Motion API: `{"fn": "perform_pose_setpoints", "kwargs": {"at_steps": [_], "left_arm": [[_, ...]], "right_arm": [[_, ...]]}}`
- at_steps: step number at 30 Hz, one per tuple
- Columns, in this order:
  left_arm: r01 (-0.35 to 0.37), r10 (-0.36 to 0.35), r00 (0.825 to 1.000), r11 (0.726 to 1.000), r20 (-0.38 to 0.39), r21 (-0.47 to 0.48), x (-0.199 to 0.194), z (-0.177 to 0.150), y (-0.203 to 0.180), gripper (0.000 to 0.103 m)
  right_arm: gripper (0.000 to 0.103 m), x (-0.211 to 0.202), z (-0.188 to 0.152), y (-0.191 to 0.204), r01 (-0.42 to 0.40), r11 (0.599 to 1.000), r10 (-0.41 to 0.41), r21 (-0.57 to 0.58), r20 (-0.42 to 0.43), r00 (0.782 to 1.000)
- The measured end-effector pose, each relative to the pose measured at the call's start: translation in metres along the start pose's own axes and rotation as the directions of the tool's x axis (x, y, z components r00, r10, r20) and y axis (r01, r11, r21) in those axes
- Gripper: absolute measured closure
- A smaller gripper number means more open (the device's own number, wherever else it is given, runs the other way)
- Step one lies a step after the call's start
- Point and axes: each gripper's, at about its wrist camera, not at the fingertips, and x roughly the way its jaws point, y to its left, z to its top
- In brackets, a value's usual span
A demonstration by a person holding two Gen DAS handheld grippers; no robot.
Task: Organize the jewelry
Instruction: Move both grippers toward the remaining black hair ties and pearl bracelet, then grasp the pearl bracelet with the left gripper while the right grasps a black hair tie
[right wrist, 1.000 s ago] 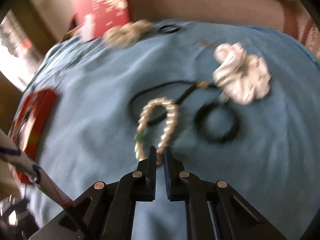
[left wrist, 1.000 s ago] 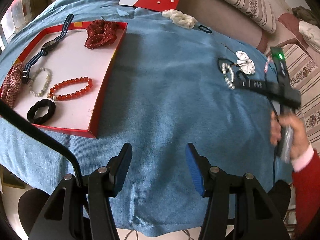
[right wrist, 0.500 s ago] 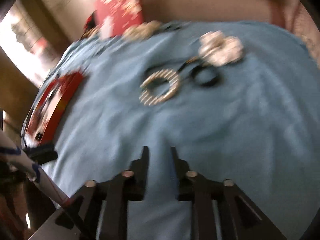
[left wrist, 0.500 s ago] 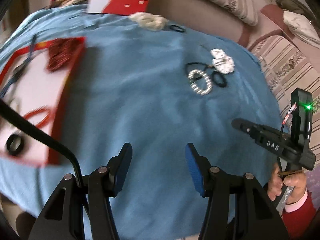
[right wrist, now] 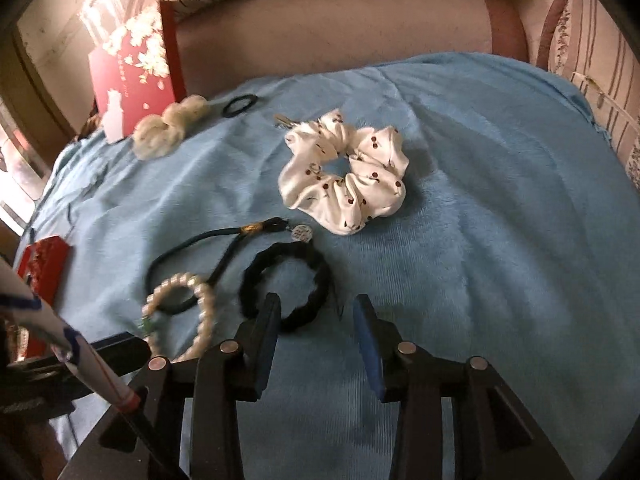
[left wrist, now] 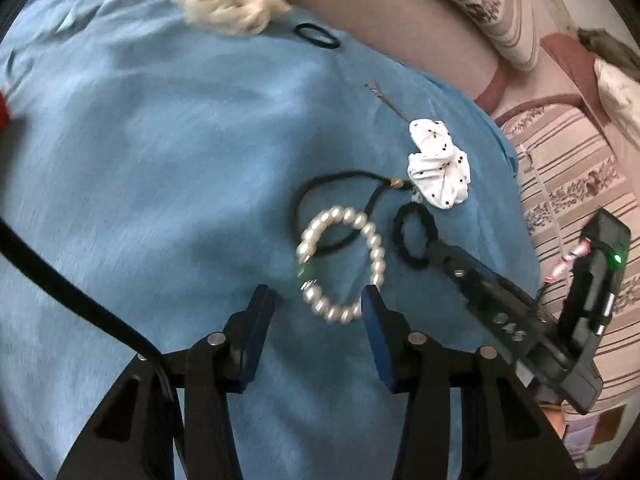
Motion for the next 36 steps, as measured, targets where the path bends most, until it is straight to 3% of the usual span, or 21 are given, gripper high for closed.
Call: {"fn": "perform_pose_setpoints", "kwargs": {"at_steps": [1, 3, 4, 5, 10, 19, 24, 28, 32, 36], "left_arm": [[-0.008, 0.008, 1.000, 1.000, 0.006, 0.009, 0.003, 0.002, -0.003, 0.059], [-0.056, 0.055, 0.998, 0.997, 0.021, 0.046, 0.009, 0.002, -0.011, 0.067], [-0.095, 0.093, 0.995, 0.993, 0.029, 0.064, 0.011, 0.002, -0.014, 0.086], [-0.119, 0.117, 0.993, 0.989, 0.028, 0.085, 0.013, 0.001, -0.015, 0.092], [-0.103, 0.100, 0.994, 0.992, 0.038, 0.077, -0.013, -0.009, -0.009, 0.092], [-0.118, 0.095, 0.985, 0.980, 0.147, 0.159, -0.134, -0.056, 0.013, 0.092], [-0.157, 0.125, 0.966, 0.979, 0.227, 0.129, -0.212, -0.073, 0.056, 0.092], [-0.210, 0.186, 0.946, 0.976, 0.267, 0.065, -0.252, -0.072, 0.102, 0.092], [-0.214, 0.212, 0.948, 0.977, 0.237, -0.015, -0.262, -0.055, 0.155, 0.092], [-0.268, 0.271, 0.937, 0.962, 0.220, -0.043, -0.256, -0.035, 0.194, 0.092]], "right_arm": [[0.063, 0.006, 0.002, -0.001, -0.002, 1.000, 0.002, 0.004, -0.004, 1.000], [0.084, 0.009, 0.002, 0.000, 0.010, 1.000, -0.010, 0.009, 0.012, 1.000], [0.087, 0.009, 0.001, 0.000, 0.001, 1.000, -0.001, 0.014, 0.009, 1.000], [0.093, 0.008, 0.001, 0.001, -0.008, 1.000, 0.008, 0.021, 0.008, 1.000], [0.096, -0.017, -0.010, 0.008, -0.029, 1.000, 0.029, -0.007, 0.025, 0.999], [0.096, -0.080, -0.026, 0.050, -0.076, 0.991, 0.085, -0.111, 0.082, 0.993], [0.096, -0.104, -0.036, 0.094, -0.113, 0.974, 0.133, -0.194, 0.091, 0.987], [0.096, -0.112, -0.042, 0.134, -0.154, 0.957, 0.178, -0.245, 0.081, 0.981], [0.096, -0.116, -0.048, 0.185, -0.210, 0.930, 0.237, -0.301, 0.056, 0.970], [0.096, -0.116, -0.053, 0.242, -0.256, 0.890, 0.286, -0.376, 0.023, 0.958]]}}
